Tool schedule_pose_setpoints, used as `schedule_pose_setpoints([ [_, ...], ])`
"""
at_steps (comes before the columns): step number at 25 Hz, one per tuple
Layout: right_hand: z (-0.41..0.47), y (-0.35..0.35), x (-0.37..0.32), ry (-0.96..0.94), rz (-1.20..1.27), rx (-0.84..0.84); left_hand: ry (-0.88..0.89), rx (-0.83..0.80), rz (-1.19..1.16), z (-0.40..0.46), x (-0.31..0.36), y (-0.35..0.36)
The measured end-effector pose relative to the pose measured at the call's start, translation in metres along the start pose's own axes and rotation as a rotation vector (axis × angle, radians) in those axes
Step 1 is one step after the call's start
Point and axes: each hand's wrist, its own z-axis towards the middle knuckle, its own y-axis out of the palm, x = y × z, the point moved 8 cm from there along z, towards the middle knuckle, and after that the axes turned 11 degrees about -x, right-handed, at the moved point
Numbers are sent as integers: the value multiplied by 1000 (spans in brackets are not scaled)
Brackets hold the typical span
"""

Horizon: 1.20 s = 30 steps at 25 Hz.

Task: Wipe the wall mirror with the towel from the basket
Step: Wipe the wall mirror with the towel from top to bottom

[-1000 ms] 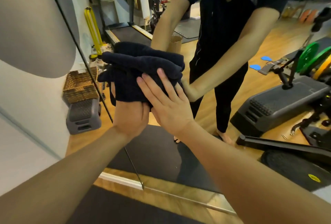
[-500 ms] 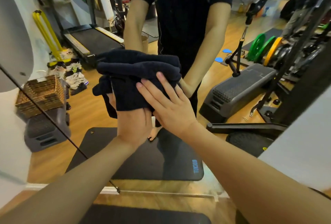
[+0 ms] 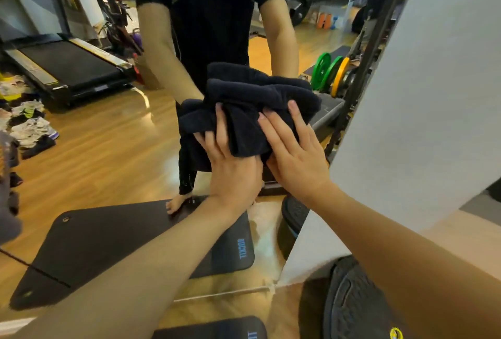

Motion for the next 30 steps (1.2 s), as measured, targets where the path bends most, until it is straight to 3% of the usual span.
schedule_pose_setpoints([
  [4, 2, -22, 51, 96, 9, 11, 178, 13, 45, 33, 48, -6],
  [10, 21, -21, 46, 258, 214, 363, 476, 199, 167, 55, 28, -4],
  [14, 22, -14, 49, 231, 146, 489, 541, 205, 175, 51, 30, 3],
  [25, -1, -7, 49, 231, 136, 639, 539, 260, 265, 45, 38, 8],
  [30, -4, 1, 57, 346, 169, 594, 565, 311, 254, 42, 40, 5],
])
